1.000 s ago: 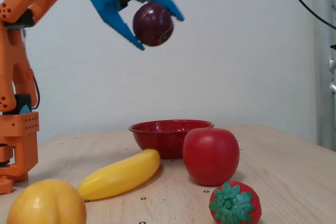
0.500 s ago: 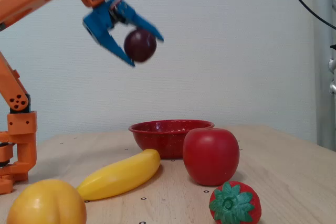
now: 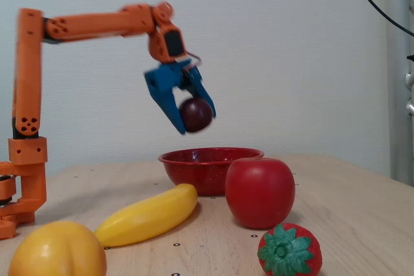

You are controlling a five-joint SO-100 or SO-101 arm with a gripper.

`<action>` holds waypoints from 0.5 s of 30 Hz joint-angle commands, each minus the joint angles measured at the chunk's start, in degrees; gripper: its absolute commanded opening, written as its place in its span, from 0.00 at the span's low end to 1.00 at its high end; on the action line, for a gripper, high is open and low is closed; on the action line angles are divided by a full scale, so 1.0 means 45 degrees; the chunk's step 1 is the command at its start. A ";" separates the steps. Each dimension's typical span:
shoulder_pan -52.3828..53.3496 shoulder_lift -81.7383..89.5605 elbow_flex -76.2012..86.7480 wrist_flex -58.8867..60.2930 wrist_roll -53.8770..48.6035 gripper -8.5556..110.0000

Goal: Put plum in the red bowl.

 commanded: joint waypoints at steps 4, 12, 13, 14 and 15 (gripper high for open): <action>0.0273 -0.1035 -0.2168 -0.0293 0.0664 0.13; 0.0039 -0.1602 -0.1582 -0.1289 0.0957 0.33; 0.0039 -0.1602 -0.1465 -0.1426 0.0977 0.34; 0.0039 -0.1602 -0.1367 -0.1543 0.0977 0.36; 0.0039 -0.1621 -0.1270 -0.1621 0.0996 0.38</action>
